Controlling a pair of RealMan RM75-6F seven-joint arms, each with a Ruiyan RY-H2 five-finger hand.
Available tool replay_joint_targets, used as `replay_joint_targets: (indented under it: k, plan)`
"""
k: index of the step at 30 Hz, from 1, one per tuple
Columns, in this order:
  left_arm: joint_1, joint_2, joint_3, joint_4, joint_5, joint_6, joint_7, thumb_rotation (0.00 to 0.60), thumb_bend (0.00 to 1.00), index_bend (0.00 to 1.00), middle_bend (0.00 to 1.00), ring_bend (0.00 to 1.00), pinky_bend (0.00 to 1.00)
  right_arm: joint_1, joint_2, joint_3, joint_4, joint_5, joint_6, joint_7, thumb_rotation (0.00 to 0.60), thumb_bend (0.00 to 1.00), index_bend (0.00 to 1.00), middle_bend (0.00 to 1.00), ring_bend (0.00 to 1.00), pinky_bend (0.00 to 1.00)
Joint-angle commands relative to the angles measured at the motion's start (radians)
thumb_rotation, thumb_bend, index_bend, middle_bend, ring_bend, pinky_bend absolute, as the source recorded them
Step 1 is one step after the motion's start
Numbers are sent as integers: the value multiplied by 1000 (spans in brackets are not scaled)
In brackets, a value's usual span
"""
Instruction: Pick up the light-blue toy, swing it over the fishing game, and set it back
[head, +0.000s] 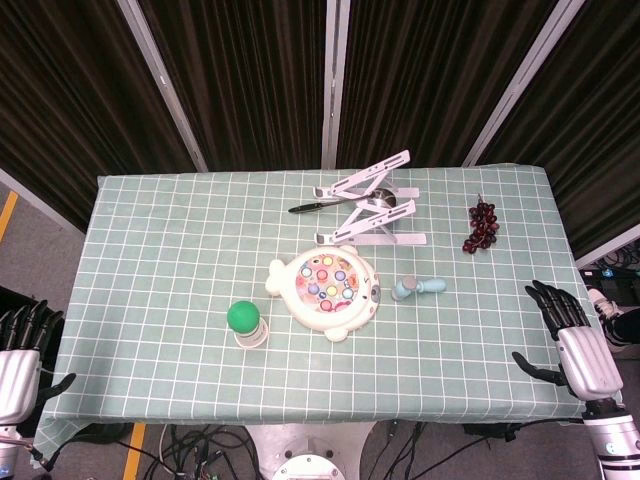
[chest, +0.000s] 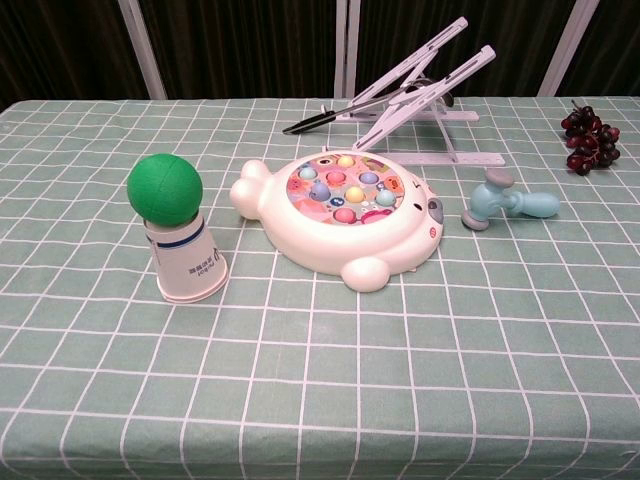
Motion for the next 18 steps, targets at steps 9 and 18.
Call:
replay_joint_targets:
  k: [9,18]
  plan:
    - [7,0,3,-1,4,9,-2,600,0,134,39,0,0,-3,4,-6,0,-10,9,10,600,129,0,52,0,19]
    - [9,-2,5,2,8,10,-10,600,0,134,40,0,0,45,10,9,-4,3,-60,-2,600,130,14,83,0,20]
